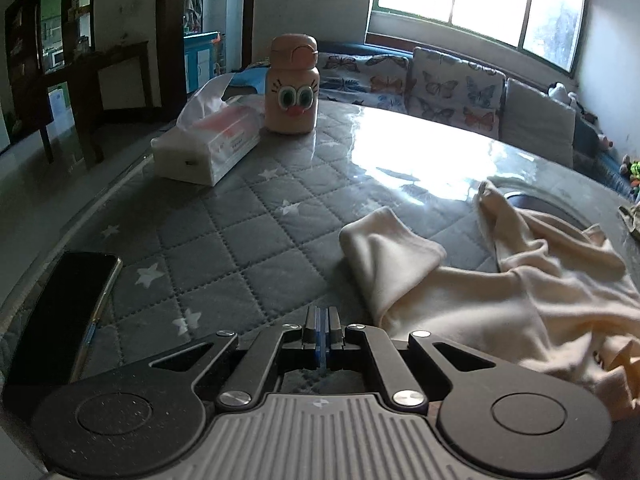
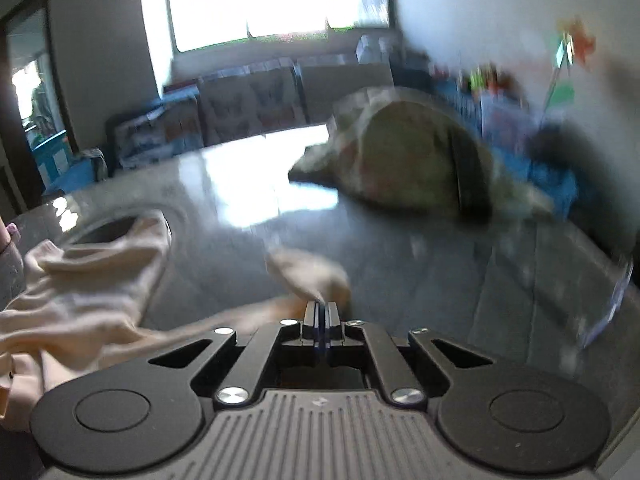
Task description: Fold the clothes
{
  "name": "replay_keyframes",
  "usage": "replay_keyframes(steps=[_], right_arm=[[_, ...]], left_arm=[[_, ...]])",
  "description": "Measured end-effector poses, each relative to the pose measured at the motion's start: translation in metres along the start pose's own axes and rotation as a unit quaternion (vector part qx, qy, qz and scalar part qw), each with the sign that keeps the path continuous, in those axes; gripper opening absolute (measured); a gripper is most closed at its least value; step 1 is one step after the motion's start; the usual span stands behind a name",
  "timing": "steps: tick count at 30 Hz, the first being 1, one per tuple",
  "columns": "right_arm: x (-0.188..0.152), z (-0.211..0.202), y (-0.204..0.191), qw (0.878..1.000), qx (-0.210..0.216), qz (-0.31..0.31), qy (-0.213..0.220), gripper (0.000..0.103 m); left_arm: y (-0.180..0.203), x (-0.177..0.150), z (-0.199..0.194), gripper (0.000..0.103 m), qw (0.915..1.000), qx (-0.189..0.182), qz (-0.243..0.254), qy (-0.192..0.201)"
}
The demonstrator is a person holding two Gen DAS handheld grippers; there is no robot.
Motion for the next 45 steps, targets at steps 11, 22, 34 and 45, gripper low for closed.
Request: replay_keyframes(steps=[11, 22, 34, 45], right_arm=[[-0.005, 0.004, -0.011, 0.999, -0.004, -0.046, -0.006, 0.045], [0.015, 0.025, 0.012, 0.993, -0.097, -0.070, 0.019, 0.054], [0.009, 0.026, 0.018, 1.000, -0.003, -0.002, -0.007, 0.048], [0.015, 0.016, 0.020, 0.999, -0.013, -0.008, 0.029, 0.004]], left_arm=[[0.032, 0.011, 0.013, 0.036, 0.9993, -0.020, 0.032, 0.005], [0.063, 0.013, 0.044, 0.051, 0.9960, -0.029, 0.085, -0.003], [0.069, 0.012, 0.050, 0.047, 0.9944, -0.042, 0.097, 0.002], [0.077, 0.013, 0.048, 0.046, 0.9882, -0.051, 0.143, 0.021]])
Point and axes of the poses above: each gripper's, at about its wrist camera, not at the fingertips, and z roughly the way its jaws point, y to its right, x to its top, the point moved 3 cm from there along z, roughly the way its jaws point, and after that the axes turned 9 degrees about y, right-handed, at the moved point
